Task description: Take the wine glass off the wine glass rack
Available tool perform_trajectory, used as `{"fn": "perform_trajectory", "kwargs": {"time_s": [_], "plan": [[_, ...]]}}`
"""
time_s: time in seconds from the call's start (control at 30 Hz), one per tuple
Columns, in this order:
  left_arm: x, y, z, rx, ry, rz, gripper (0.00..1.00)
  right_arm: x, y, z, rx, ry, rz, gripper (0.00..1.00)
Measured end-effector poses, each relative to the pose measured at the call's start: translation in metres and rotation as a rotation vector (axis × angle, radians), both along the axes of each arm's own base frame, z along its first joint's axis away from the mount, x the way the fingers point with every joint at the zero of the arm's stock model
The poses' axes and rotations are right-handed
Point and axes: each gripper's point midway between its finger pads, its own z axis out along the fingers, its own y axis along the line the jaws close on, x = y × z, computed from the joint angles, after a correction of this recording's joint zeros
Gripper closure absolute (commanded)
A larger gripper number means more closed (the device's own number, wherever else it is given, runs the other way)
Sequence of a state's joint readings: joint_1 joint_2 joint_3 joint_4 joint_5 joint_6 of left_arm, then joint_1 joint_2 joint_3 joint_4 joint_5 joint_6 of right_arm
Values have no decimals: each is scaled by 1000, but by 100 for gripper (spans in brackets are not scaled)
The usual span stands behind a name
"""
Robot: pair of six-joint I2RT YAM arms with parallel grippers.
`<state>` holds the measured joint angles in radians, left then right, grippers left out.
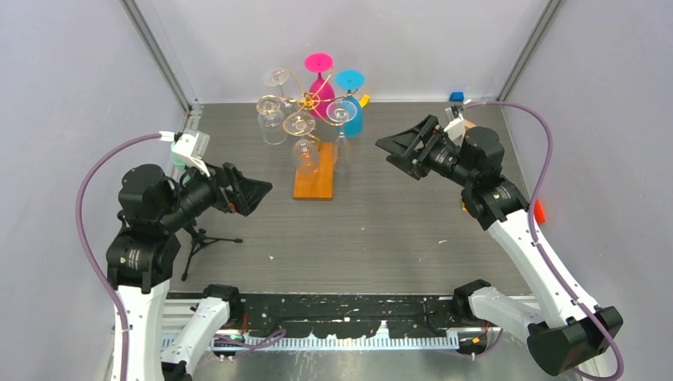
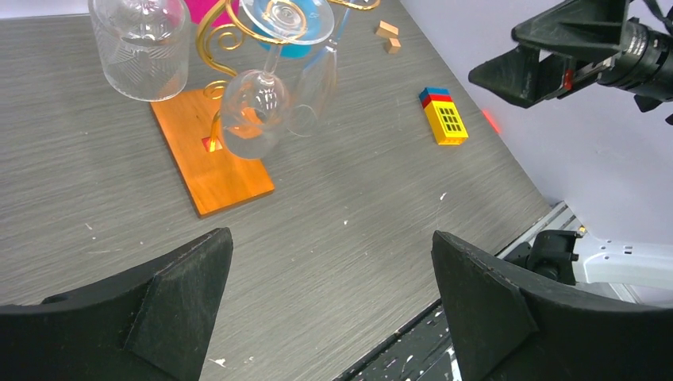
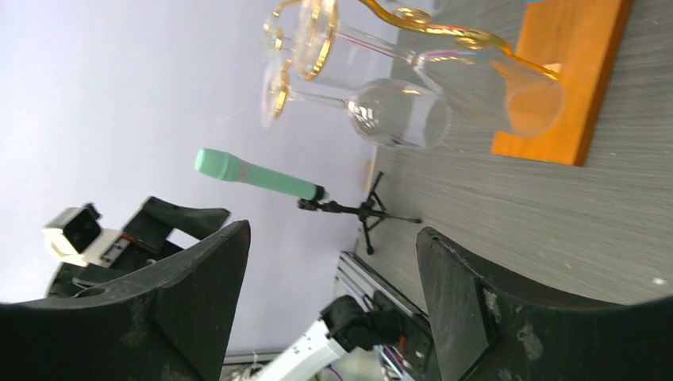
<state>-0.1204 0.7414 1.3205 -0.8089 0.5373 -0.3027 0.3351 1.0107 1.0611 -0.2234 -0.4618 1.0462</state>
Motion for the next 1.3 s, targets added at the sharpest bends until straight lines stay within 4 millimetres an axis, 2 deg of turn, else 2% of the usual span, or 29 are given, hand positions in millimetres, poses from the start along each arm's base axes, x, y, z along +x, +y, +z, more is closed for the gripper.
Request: {"fn": "perform_trajectory", "kwargs": {"time_s": [0.17,0.23,0.37,0.5,0.6,0.83,1.03,1.1,1.3], "plan": [[-1,0,-2,14,-5,-6,0,1,11,24,81,-23,-24,17],[-2,0,-3,18,-9,-9,0,4,14,33,108,-29,-35,20],[-1,0,-6,21,-4,-9,0,16,21,49,152,-27,-65,28],[1,0,-13,25,14,-2,0,33,27,51,143,-7,-108,31],[2,1,-17,27,24,5,0,50,31,47,122,14,-143,31],[4,3,-19,31,27,19,0,89,47,18,58,92,-181,32],[4,4,-19,31,27,24,0,118,64,-8,10,138,-175,48],[5,4,-19,31,27,29,0,120,65,-12,9,148,-176,53],[6,7,-19,35,24,46,0,123,68,-5,18,121,-172,64]]}}
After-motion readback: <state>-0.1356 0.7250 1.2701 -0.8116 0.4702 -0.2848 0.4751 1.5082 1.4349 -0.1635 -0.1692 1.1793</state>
